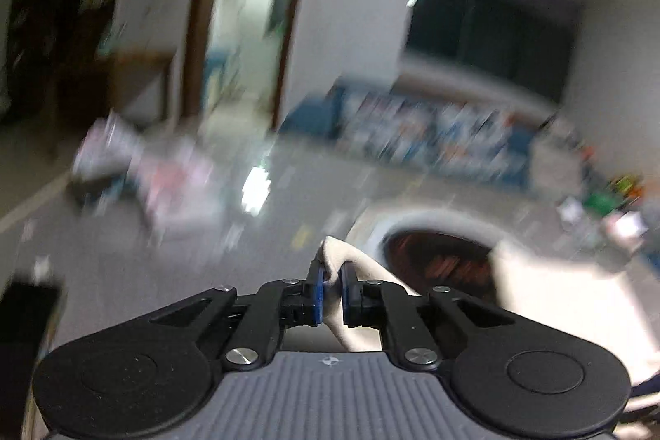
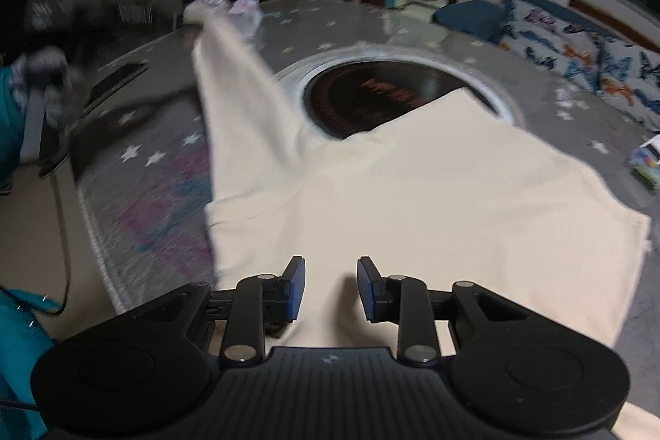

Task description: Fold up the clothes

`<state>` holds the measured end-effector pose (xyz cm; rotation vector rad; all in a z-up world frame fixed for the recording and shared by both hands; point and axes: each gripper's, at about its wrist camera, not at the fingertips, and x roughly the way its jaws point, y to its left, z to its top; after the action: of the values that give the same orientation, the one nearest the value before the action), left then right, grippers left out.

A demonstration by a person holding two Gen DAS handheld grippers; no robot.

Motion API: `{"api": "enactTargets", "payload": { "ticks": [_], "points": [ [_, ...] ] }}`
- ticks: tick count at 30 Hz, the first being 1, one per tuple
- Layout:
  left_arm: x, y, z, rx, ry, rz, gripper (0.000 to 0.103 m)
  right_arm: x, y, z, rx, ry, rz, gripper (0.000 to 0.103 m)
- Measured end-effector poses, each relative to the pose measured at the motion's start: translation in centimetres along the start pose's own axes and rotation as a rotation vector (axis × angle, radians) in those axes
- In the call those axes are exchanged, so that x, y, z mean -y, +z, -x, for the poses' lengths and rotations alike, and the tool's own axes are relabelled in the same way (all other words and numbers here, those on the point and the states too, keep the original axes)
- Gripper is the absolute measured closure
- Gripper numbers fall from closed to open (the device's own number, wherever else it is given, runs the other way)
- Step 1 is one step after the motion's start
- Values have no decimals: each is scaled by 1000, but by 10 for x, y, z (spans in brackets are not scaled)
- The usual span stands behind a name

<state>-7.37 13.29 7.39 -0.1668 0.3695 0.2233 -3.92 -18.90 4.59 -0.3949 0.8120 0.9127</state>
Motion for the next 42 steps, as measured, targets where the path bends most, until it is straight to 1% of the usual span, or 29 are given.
{"api": "enactTargets", "payload": {
  "ticks": [1,2,3,5,6,8,9,10,11,12,14,15,17,20,22,23,27,29,31,34,36,38,39,42],
  "points": [
    [3,2,6,42,-5,-37,94,-3,0,-3,-10,12,10,76],
    [6,-1,3,33,20,-80,93,-6,-1,-6,-14,14,25,75],
    [5,-4,-5,-3,48,-95,91,-9,-1,-8,-18,17,40,74],
    [-3,-14,-24,-100,97,-73,89,-11,0,-9,-21,23,50,74],
    [-7,-18,-31,-135,133,-65,88,-11,1,-9,-21,25,50,74],
    [-13,-24,-39,-179,198,-55,88,-12,1,-9,-23,27,55,74],
    [-15,-24,-41,-193,215,-44,84,-12,1,-9,-25,28,58,74],
    [-17,-24,-42,-205,228,-32,82,-13,1,-9,-27,28,60,74],
    [-18,-24,-40,-209,226,-24,79,-13,1,-9,-28,29,63,74],
    [-18,-23,-38,-211,220,-18,79,-13,1,-9,-29,30,64,74],
    [-7,-21,-32,-204,155,-19,79,-13,2,-9,-29,33,65,74],
    [1,-21,-32,-212,109,-18,79,-13,2,-9,-29,35,66,74],
    [18,-21,-33,-233,11,-17,79,-12,2,-9,-28,36,65,74],
    [52,-28,-36,-274,-117,-39,79,-10,2,-8,-24,33,57,75],
    [71,-33,-39,-292,-170,-54,77,-7,2,-6,-16,22,46,75],
    [80,-35,-40,-301,-195,-61,75,-3,2,-4,-12,14,36,74],
    [111,-37,-46,-317,-295,-84,74,12,2,1,4,-18,-5,74],
    [125,-38,-49,-325,-343,-102,71,22,1,3,9,-39,-31,74],
    [136,-43,-54,-350,-367,-128,71,32,0,4,11,-59,-49,74],
    [145,-50,-63,-396,-358,-168,71,54,-4,3,6,-97,-91,74],
    [145,-47,-66,-404,-357,-180,71,68,-7,5,4,-114,-123,74],
    [145,-40,-69,-399,-356,-185,70,81,-9,9,8,-131,-152,74],
    [145,-36,-71,-396,-355,-187,68,87,-9,12,14,-141,-163,74],
    [147,-19,-82,-364,-321,-199,63,111,-6,22,42,-208,-206,75]
  ]
}}
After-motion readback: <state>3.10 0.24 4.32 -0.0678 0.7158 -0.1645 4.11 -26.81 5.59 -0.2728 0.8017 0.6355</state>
